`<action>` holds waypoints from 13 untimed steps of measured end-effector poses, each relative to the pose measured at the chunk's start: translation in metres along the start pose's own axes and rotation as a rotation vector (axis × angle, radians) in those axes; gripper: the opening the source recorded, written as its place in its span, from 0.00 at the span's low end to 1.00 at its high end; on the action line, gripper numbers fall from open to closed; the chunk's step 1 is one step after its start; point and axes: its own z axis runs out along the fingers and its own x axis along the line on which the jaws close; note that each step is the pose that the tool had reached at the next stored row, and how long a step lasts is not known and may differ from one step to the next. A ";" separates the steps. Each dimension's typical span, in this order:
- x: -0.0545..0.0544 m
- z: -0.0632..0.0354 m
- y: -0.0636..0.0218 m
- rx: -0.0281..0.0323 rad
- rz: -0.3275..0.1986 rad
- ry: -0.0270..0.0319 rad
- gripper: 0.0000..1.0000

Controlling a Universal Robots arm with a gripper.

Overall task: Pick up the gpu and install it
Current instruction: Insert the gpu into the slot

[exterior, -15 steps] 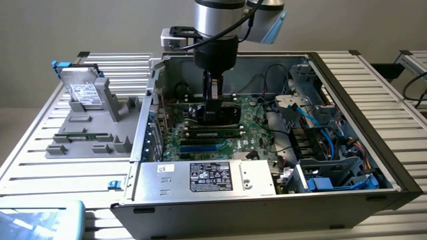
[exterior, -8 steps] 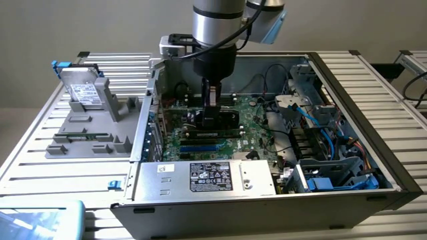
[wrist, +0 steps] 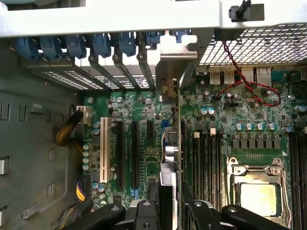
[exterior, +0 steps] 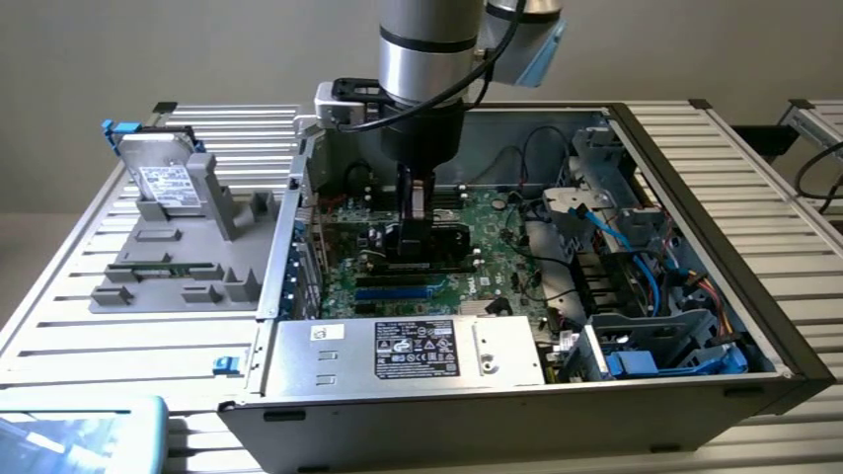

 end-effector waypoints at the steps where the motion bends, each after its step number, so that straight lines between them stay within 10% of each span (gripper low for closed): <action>1: 0.000 0.0001 0.0002 -0.0001 0.000 -0.0008 0.28; 13: 0.002 0.0007 0.0002 -0.0001 0.000 -0.0018 0.28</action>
